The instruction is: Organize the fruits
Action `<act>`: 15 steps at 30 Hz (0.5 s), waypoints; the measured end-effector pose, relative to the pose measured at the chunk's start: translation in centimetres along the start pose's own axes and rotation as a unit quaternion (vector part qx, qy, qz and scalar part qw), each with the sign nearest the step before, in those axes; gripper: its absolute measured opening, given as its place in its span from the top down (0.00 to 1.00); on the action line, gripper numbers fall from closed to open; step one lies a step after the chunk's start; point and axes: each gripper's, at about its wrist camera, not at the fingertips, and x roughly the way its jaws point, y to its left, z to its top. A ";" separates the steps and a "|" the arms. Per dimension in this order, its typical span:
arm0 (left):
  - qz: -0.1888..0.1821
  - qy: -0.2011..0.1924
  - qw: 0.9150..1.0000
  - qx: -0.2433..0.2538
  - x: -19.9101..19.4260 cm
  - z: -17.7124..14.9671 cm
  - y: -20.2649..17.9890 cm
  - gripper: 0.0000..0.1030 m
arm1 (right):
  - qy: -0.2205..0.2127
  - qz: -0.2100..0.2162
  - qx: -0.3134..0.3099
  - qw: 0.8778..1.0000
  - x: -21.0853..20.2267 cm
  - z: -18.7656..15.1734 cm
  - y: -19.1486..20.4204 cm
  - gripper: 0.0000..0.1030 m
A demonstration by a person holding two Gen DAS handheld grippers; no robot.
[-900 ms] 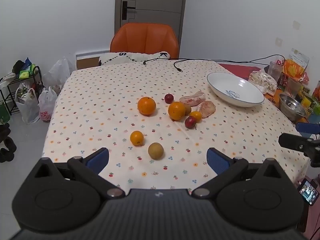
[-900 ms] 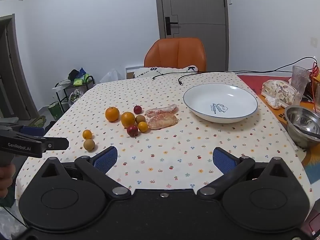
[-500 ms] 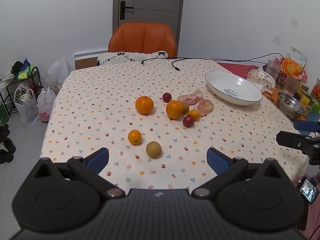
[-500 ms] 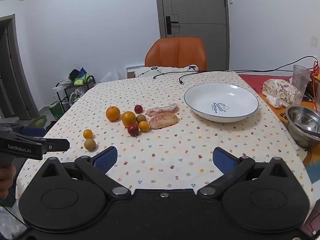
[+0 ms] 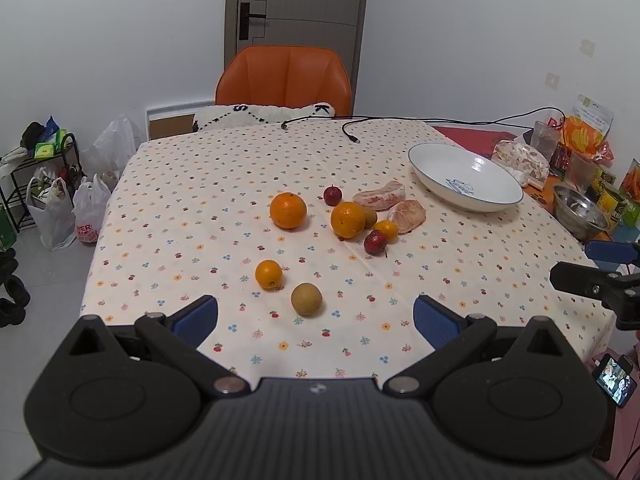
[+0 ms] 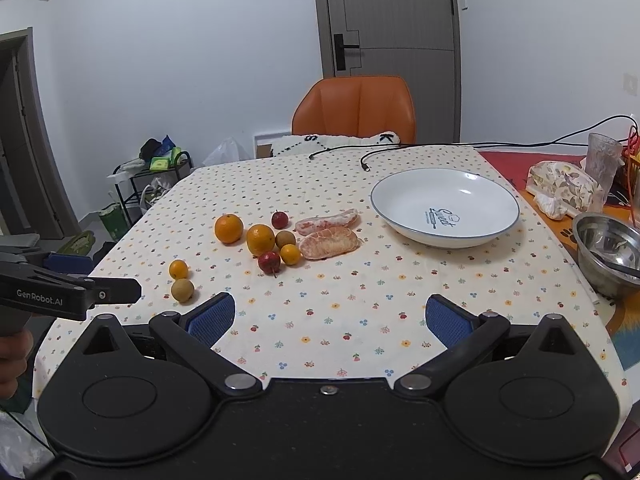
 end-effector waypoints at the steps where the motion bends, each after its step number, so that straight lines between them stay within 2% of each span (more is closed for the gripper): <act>1: 0.000 0.000 1.000 0.000 0.0 0.0 0.0 0.00 | 0.000 0.000 -0.001 1.000 0.0 0.1 0.1 0.00; 15: -0.004 -0.005 1.000 0.004 -0.5 0.1 -0.4 0.00 | -0.009 0.003 -0.006 1.000 -0.8 0.7 0.3 0.00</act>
